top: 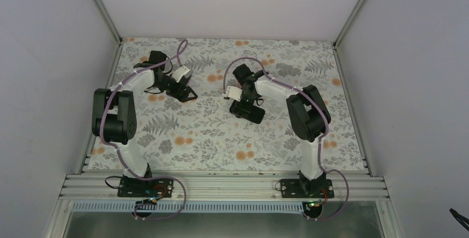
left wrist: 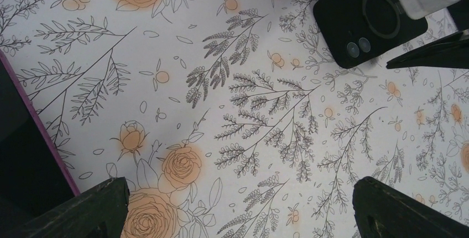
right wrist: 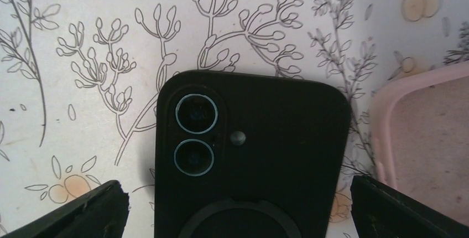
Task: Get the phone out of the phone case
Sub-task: Pick up the phone at the center of the board.
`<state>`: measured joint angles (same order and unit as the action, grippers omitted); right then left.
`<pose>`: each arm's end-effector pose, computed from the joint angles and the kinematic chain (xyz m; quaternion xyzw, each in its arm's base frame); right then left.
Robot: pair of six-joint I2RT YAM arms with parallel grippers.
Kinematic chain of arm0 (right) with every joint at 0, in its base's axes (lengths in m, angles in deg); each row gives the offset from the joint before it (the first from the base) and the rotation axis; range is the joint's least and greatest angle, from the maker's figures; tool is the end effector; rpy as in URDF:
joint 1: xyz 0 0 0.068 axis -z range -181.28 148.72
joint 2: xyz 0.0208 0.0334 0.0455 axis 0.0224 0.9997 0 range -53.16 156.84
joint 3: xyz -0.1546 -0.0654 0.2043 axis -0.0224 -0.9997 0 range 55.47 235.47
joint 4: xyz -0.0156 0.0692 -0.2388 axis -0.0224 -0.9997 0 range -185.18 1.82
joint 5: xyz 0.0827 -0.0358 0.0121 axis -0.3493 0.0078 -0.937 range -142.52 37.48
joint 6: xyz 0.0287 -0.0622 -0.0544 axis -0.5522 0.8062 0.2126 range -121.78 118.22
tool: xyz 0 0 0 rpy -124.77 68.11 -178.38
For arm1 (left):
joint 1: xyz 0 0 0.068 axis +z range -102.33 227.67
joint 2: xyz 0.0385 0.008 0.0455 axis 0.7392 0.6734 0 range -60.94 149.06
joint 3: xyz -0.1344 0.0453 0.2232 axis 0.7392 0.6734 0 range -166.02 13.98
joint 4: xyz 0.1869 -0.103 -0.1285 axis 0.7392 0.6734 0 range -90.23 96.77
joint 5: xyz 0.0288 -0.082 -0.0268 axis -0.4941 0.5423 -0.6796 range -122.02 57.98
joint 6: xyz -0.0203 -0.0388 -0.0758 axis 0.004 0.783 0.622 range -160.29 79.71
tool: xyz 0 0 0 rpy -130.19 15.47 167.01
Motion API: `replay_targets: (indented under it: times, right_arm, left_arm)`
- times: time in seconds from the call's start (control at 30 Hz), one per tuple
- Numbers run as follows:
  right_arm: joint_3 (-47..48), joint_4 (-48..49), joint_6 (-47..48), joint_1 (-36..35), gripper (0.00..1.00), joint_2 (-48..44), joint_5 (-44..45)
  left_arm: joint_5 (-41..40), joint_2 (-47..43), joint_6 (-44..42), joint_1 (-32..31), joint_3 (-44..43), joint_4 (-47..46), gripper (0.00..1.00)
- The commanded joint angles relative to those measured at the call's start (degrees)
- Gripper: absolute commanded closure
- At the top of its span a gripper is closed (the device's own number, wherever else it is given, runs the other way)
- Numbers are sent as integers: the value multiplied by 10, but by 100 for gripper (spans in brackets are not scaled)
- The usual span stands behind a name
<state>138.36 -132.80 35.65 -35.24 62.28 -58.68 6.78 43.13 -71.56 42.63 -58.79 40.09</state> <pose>0.3197 0.2252 0.1226 -0.5838 0.8024 0.0500 0.1131 0.3481 -0.0796 0.1643 0.3405 0.8682 -0.2852 0.2211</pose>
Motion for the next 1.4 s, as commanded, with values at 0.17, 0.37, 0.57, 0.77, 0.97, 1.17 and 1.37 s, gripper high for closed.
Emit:
replay_targets:
  times: [0.17, 0.37, 0.57, 0.77, 0.97, 1.17, 1.37]
  right_arm:
    - [-18, -14, 6, 15, 0, 28, -5]
    - [-39, -16, 20, 17, 0, 33, 1]
    - [-67, 9, 27, 9, 19, 35, 18]
    - [-66, 12, 34, 7, 36, -3, -36]
    - [-9, -58, 54, 18, 37, -31, -157]
    - [77, -158, 101, 30, 38, -23, -288]
    - [155, -275, 171, 32, 40, 10, -374]
  left_arm:
    - [18, -19, -11, 2, 2, -3, 0]
    - [21, -21, -8, 2, 6, -4, 0]
    - [8, -36, -5, 2, 11, -18, 0]
    - [-3, -94, -57, 2, 41, -58, 0]
    - [-20, -220, -170, -18, 154, -200, 0]
    - [-17, -304, -325, -56, 291, -336, 0]
    - [32, -352, -426, -105, 347, -383, 1]
